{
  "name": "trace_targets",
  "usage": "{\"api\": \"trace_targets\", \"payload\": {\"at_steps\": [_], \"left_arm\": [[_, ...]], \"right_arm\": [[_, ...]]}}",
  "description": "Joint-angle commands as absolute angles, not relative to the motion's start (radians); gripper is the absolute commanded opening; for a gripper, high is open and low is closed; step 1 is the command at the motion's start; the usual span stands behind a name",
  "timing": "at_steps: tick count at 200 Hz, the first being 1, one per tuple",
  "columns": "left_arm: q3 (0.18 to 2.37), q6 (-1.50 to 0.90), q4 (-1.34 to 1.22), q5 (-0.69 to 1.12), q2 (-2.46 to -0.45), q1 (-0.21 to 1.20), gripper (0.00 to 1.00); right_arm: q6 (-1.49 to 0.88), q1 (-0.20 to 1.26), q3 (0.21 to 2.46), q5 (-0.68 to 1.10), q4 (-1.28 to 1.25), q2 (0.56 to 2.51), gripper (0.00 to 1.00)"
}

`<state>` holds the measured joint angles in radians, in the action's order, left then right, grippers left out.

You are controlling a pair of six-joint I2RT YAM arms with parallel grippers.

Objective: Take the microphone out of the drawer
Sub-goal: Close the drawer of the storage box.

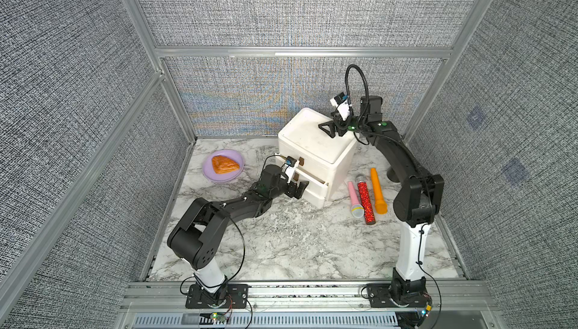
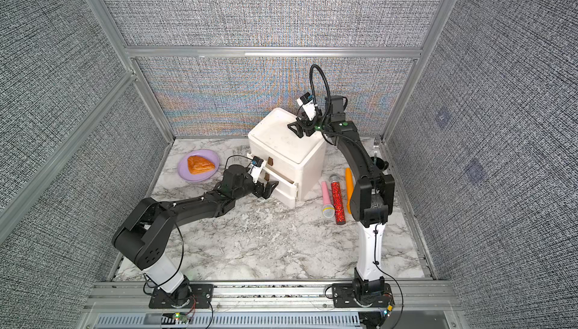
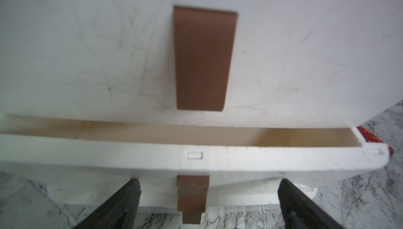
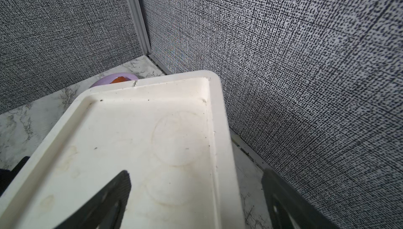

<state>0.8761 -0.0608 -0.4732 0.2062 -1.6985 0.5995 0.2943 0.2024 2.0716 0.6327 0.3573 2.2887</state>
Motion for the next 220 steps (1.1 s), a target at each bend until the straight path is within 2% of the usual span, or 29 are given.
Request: {"api": "trace_targets", "payload": {"at_steps": [1,131,220], "left_arm": [[0.888,-0.077,-0.522,0.212,-1.711,0.6,1.0],[0.909,-0.13,-0.678,0.244,-1.805,0.6,1.0],[0.853,-0.12,-0.639,0.209,-1.744,0.6,1.0]], "right_arm": [[0.226,0.215,2.027,0.63,0.768,2.334,0.95],[0.237,0.215,1.996,0.624,0.776,2.331,0.95],[0.237,0.215,1.996,0.618,0.772,2.321,0.95]]}}
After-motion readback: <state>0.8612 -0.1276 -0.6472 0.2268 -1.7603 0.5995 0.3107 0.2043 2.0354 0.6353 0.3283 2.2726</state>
